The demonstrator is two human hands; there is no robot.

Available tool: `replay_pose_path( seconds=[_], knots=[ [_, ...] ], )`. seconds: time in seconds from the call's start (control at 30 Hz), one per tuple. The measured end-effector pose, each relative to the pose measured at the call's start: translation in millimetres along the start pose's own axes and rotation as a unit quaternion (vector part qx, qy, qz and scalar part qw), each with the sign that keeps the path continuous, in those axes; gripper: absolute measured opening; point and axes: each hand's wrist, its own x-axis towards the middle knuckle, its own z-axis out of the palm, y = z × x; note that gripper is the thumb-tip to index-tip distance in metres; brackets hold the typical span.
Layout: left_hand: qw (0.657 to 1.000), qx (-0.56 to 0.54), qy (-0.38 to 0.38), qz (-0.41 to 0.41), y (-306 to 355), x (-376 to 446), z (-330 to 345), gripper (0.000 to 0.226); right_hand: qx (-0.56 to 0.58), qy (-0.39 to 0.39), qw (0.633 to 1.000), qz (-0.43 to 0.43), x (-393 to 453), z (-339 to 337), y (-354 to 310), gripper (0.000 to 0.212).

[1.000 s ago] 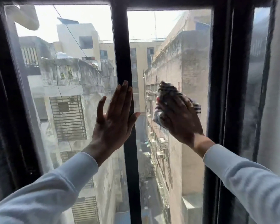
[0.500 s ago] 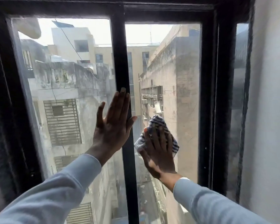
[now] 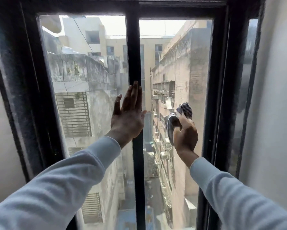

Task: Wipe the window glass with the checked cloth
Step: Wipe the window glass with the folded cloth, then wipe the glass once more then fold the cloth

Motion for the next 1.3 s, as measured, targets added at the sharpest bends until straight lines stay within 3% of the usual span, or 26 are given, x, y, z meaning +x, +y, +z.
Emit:
replay_pose_path(
  seconds=[0.03,0.07,0.13,0.2,0.27,0.3,0.33,0.43,0.53,0.6,0.7,0.8,1.03,1.17,1.3],
  knots=[
    [0.998,-0.067,-0.016,-0.005,2.0,-2.9,-5.6,0.085,0.121,-0.031,0.990,0.065,3.7,-9.2,-8.6,0.051],
    [0.989,-0.146,-0.018,-0.022,5.6,-7.7,-11.0,0.085,0.262,-0.066,0.955,0.123,7.6,-17.9,-15.0,0.039],
    [0.950,-0.299,-0.007,-0.090,16.4,-16.7,-18.9,0.074,0.503,-0.164,0.827,0.193,12.3,-35.5,-31.1,0.032],
    [0.861,-0.482,-0.067,-0.148,26.1,-22.5,-33.2,0.077,0.610,-0.262,0.717,0.211,12.4,-50.9,-46.4,0.037],
    [0.727,-0.646,-0.148,-0.179,29.3,-29.9,-49.2,0.083,0.652,-0.359,0.636,0.203,6.9,-63.5,-60.7,0.043],
    [0.685,-0.680,-0.168,-0.201,26.1,-34.4,-56.8,0.073,0.668,-0.392,0.601,0.196,2.6,-69.7,-67.5,0.051],
    [0.664,-0.696,-0.166,-0.218,20.5,-38.7,-61.8,0.060,0.677,-0.402,0.584,0.195,-1.1,-75.2,-74.7,0.060],
    [0.663,-0.700,-0.091,-0.250,0.2,-58.2,-77.6,0.033,0.665,-0.374,0.608,0.220,-14.6,-90.8,-92.0,0.071],
    [0.680,-0.680,-0.045,-0.272,-17.9,-80.4,-102.4,0.035,0.620,-0.367,0.629,0.292,-32.1,-106.7,-101.6,0.071],
    [0.685,-0.673,-0.022,-0.279,-30.7,-98.9,-120.1,0.039,0.568,-0.399,0.669,0.267,-44.4,-118.6,-113.8,0.055],
    [0.692,-0.665,-0.004,-0.281,-46.8,-131.7,-143.0,0.044,0.466,-0.416,0.764,0.163,-69.5,-130.3,-135.0,0.017],
    [0.699,-0.659,0.002,-0.279,-52.8,-168.9,-151.9,0.045,0.454,-0.379,0.791,0.157,-107.5,-148.0,-142.6,0.014],
    [0.658,-0.683,-0.108,-0.298,10.1,-279.9,-126.3,0.034,0.402,-0.272,0.809,0.332,-226.2,-219.3,-84.8,0.011],
    [0.618,-0.702,-0.195,-0.296,85.7,-353.3,-112.8,0.038,0.322,-0.210,0.822,0.420,-288.9,-282.4,-29.5,0.033],
    [0.620,-0.677,-0.279,-0.282,168.2,-421.6,-104.8,0.045,0.268,-0.172,0.821,0.474,-349.0,-349.0,33.2,0.013]
  ],
)
